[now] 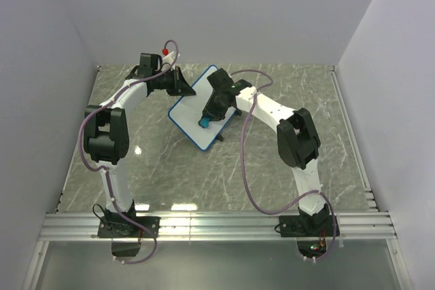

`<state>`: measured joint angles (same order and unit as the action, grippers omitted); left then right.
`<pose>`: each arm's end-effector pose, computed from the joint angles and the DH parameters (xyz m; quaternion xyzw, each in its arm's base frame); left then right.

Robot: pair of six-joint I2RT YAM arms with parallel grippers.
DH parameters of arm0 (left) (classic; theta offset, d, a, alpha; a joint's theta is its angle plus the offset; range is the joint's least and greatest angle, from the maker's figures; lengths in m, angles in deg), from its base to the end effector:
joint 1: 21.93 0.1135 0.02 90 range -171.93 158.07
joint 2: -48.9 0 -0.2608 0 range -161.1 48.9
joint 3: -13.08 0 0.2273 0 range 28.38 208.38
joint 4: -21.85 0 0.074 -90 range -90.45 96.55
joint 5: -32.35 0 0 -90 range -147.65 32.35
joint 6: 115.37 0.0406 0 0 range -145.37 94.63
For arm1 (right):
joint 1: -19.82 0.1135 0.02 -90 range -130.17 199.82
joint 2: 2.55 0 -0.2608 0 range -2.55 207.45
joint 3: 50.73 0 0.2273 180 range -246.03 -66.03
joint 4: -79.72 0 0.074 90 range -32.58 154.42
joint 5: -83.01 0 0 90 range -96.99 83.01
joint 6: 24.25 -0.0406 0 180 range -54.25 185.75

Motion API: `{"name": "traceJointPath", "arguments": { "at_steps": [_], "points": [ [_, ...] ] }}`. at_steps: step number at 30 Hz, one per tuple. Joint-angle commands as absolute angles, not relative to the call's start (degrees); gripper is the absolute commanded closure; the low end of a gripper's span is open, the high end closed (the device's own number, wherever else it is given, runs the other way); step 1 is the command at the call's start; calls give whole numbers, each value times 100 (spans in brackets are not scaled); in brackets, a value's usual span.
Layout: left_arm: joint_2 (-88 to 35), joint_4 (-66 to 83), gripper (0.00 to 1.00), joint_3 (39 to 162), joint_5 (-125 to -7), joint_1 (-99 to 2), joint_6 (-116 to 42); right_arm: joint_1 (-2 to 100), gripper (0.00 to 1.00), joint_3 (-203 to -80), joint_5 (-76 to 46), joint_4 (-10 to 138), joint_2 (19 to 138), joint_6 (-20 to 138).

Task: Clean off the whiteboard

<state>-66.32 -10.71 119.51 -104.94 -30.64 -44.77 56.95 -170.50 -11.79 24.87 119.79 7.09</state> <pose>0.4225 -0.0949 0.2476 0.0867 0.8465 -0.4462 0.2773 0.3553 0.2733 0.2272 0.1676 0.9443 0.2349 0.1581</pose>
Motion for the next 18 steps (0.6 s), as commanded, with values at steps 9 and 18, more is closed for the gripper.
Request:
{"name": "traceJointPath", "arguments": {
  "at_steps": [9,18],
  "points": [
    [-6509,-1692,100,11680,-10195,-3335,-4251,4910,100,-18614,-1332,2944,12734,317],
    [-6448,-1727,100,11592,-10247,-3353,-4260,4295,100,-19303,-1296,3269,13508,-157]
  ]
}}
